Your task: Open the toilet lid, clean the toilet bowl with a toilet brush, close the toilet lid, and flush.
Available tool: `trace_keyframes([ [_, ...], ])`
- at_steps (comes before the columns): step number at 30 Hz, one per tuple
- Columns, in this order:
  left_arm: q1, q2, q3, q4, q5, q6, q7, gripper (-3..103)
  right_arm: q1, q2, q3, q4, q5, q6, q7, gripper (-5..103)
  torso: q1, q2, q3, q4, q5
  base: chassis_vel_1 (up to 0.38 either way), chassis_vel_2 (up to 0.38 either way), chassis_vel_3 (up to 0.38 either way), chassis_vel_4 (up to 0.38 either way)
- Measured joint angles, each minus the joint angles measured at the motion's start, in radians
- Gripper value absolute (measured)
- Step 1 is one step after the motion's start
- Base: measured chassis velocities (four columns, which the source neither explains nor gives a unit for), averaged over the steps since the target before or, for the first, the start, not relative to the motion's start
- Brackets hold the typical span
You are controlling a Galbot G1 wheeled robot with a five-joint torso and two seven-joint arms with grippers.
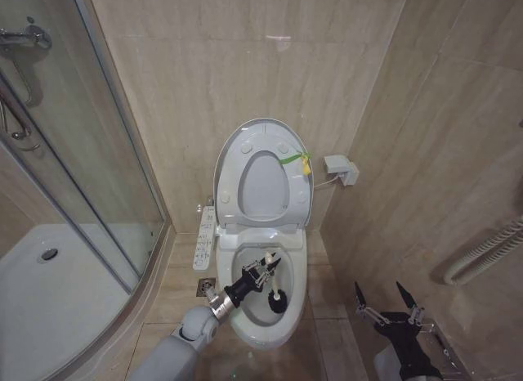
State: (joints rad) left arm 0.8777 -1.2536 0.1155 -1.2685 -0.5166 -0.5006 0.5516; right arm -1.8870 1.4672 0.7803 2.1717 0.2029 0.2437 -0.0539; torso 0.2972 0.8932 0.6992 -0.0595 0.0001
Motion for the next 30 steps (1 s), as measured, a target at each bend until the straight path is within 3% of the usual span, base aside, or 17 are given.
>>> trace_keyframes([
  [18,-0.073,-0.105,-0.011,0.309,0.068,-0.081,0.054,23,0.000,0.000,0.000,0.000,0.000,0.000,0.000,100,0.000,0.000,0.000,-0.0001,-0.0001,0.000,0.000,0.000,0.000],
  [22,-0.066,-0.088,-0.012,0.261,0.056,-0.068,0.048,23,0.000,0.000,0.000,0.000,0.000,0.000,0.000,100,0.000,0.000,0.000,-0.0001,-0.0003,0.000,0.000,0.000,0.000],
  [30,0.012,-0.008,0.003,-0.020,0.009,0.009,0.007,23,0.000,0.000,0.000,0.000,0.000,0.000,0.000,100,0.000,0.000,0.000,-0.0002,-0.0003,0.000,0.000,0.000,0.000],
])
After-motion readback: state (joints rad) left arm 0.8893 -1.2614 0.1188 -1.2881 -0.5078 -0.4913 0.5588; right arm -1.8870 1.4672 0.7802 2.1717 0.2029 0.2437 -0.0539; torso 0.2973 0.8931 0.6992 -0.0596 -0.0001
